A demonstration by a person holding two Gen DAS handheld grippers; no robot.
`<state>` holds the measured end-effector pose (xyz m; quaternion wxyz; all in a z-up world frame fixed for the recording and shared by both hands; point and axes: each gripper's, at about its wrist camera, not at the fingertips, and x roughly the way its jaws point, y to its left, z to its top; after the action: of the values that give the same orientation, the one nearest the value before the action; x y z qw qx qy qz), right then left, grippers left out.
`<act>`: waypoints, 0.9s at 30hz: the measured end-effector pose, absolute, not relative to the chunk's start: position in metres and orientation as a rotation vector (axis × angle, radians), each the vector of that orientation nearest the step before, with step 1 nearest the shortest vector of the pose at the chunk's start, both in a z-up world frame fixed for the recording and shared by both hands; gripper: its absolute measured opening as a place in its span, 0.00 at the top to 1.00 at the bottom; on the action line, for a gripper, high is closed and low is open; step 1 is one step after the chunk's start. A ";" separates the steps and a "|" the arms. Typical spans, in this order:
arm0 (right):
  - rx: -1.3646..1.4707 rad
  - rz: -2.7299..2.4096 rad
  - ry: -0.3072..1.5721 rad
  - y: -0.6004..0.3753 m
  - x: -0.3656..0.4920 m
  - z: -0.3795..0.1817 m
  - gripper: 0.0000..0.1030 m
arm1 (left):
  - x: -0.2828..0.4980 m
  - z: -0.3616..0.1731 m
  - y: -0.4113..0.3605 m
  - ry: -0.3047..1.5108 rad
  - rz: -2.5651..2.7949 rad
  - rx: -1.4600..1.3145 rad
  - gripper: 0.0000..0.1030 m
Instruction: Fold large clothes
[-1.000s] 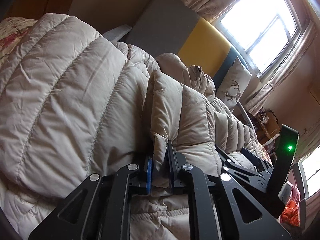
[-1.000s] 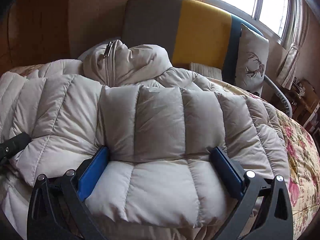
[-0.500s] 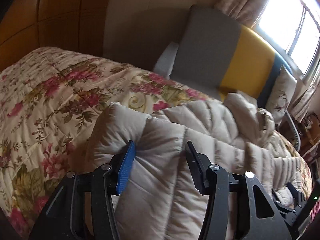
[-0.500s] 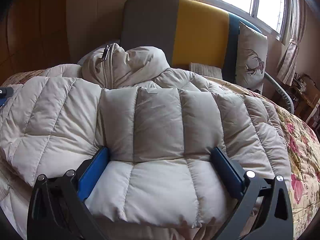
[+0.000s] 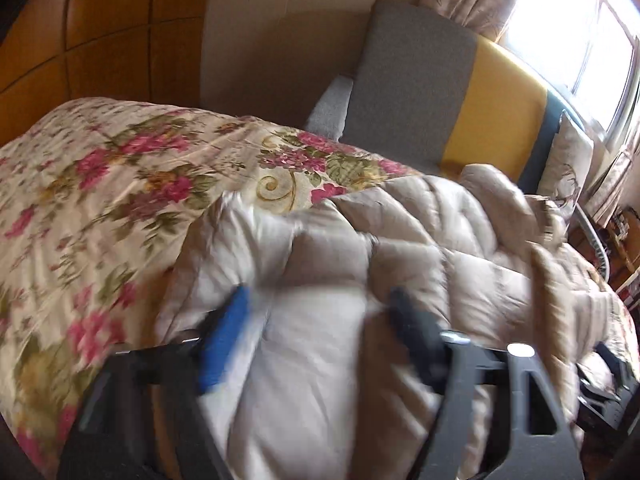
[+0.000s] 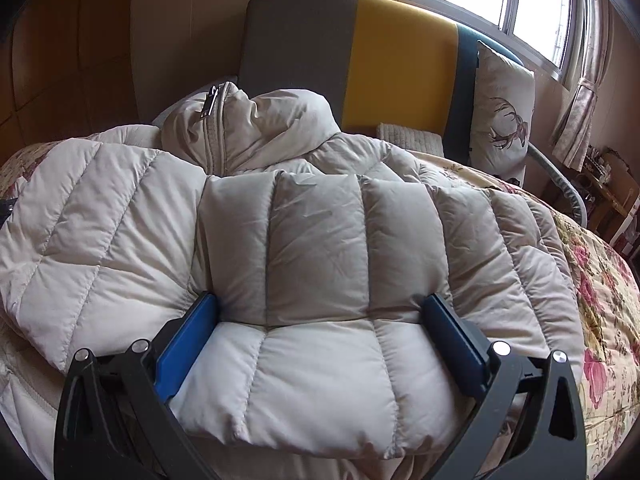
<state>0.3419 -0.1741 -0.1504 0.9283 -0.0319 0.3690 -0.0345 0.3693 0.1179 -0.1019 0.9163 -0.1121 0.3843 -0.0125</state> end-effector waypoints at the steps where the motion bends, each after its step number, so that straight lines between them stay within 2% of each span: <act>1: -0.054 -0.063 0.766 -0.176 0.344 -0.151 0.02 | 0.356 -0.096 0.117 0.777 -0.030 -0.242 0.07; 7: 0.005 0.048 0.892 -0.194 0.350 -0.134 0.02 | 0.280 -0.084 0.127 0.760 -0.075 -0.283 0.07; 12: 0.160 0.080 0.803 -0.234 0.305 -0.081 0.02 | 0.227 -0.081 0.151 0.720 -0.081 -0.334 0.07; 14: 0.170 0.051 0.826 -0.252 0.286 -0.068 0.02 | 0.209 -0.084 0.160 0.730 -0.075 -0.326 0.07; 22: 0.335 0.086 0.838 -0.336 0.187 -0.078 0.02 | 0.153 -0.106 0.185 0.793 -0.054 -0.306 0.07; 23: 0.369 0.113 0.849 -0.345 0.174 -0.085 0.05 | 0.147 -0.108 0.189 0.804 -0.054 -0.329 0.07; 26: 0.448 0.139 0.910 -0.369 0.144 -0.104 0.26 | 0.130 -0.114 0.199 0.823 -0.097 -0.415 0.07; 27: 0.478 0.135 0.926 -0.376 0.135 -0.111 0.30 | 0.124 -0.114 0.200 0.817 -0.106 -0.427 0.07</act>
<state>0.1346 -0.3764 -0.1109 0.8651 0.2280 0.4421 0.0645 0.1244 0.2002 -0.1144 0.8944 -0.2058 0.3938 -0.0513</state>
